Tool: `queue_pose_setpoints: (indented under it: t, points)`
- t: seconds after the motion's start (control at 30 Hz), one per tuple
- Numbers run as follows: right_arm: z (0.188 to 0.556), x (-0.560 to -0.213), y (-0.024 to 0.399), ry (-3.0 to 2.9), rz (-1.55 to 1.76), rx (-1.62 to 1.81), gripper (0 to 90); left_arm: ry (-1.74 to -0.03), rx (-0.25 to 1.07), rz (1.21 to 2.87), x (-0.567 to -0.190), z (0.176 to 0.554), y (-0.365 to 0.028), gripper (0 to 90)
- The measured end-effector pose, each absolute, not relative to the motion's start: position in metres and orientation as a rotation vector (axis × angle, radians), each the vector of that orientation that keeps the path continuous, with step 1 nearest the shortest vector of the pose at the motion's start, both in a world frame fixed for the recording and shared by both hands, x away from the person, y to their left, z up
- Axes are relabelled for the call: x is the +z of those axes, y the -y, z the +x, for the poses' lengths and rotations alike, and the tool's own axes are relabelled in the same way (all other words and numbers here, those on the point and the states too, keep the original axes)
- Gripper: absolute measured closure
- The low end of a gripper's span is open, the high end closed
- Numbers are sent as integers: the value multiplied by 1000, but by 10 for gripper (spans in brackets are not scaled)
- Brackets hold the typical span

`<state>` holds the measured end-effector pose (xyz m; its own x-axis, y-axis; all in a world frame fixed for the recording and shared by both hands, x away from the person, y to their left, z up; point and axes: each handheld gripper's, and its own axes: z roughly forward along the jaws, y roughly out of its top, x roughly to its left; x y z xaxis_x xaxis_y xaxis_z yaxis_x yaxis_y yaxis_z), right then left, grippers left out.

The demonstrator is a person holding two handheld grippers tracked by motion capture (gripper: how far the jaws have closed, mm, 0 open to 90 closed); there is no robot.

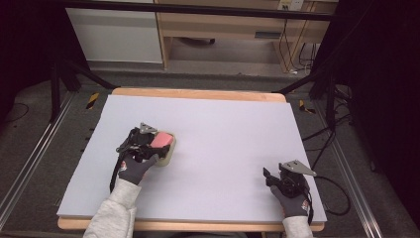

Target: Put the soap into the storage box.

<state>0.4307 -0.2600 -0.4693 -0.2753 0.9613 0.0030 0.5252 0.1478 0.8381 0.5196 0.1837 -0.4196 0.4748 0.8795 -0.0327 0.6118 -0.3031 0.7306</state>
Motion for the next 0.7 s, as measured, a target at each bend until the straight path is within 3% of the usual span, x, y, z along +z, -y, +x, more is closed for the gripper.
queue_pose_setpoints:
  t: [0.7]
  points:
    - [431,-470,260,-1875,1420,1020,361,-1279,496,2037,-433,534,-187,372]
